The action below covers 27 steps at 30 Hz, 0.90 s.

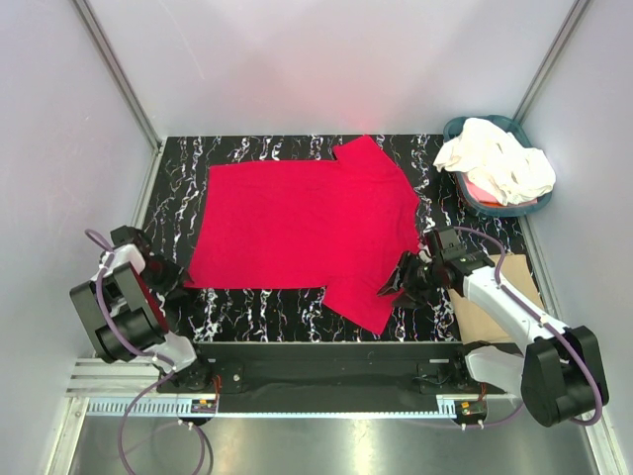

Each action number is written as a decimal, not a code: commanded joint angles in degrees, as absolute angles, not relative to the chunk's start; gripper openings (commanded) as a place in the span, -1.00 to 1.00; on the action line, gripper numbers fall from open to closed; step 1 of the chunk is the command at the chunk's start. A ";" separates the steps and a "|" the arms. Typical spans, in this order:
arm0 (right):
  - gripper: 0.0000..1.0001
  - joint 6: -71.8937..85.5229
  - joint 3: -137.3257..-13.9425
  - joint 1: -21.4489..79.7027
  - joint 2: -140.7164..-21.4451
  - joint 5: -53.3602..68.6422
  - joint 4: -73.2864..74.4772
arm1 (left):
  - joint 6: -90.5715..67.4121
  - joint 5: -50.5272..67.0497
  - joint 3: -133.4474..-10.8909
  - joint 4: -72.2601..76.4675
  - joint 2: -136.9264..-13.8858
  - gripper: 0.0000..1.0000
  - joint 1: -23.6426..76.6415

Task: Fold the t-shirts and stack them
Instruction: Flatten the tshirt out

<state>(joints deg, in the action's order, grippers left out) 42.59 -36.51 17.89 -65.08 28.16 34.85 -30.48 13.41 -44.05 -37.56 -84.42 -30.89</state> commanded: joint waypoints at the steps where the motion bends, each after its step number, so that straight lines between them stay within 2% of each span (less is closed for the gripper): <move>1: 0.10 43.68 -36.30 18.19 -63.72 29.00 32.78 | -30.76 12.75 -45.26 -35.68 -86.13 -0.20 -31.38; 7: 0.10 44.56 -36.04 18.28 -63.90 28.13 32.52 | -31.20 11.25 -44.74 -34.54 -87.71 -0.24 -31.55; 12: 0.13 48.68 -33.76 18.19 -63.55 26.81 32.61 | -30.85 10.11 -45.44 -34.45 -88.07 -0.50 -31.55; 18: 0.18 51.59 -30.50 18.19 -64.51 26.72 31.20 | -29.71 9.67 -46.23 -33.93 -88.59 -0.61 -31.55; 20: 0.18 51.50 -30.41 18.19 -65.47 27.07 30.33 | -29.53 10.37 -46.41 -33.93 -88.68 -0.53 -31.55; 21: 0.18 51.50 -30.67 18.28 -66.00 27.42 29.63 | -29.71 10.89 -46.23 -33.93 -88.33 -0.41 -31.64; 27: 0.18 51.59 -32.69 18.19 -67.67 27.68 28.39 | -31.11 9.85 -45.00 -33.66 -85.96 -0.19 -31.64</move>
<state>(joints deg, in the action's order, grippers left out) 50.83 -30.41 17.89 -67.00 27.55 30.76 -31.53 13.65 -45.36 -36.36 -87.18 -31.29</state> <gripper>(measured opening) 0.591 0.389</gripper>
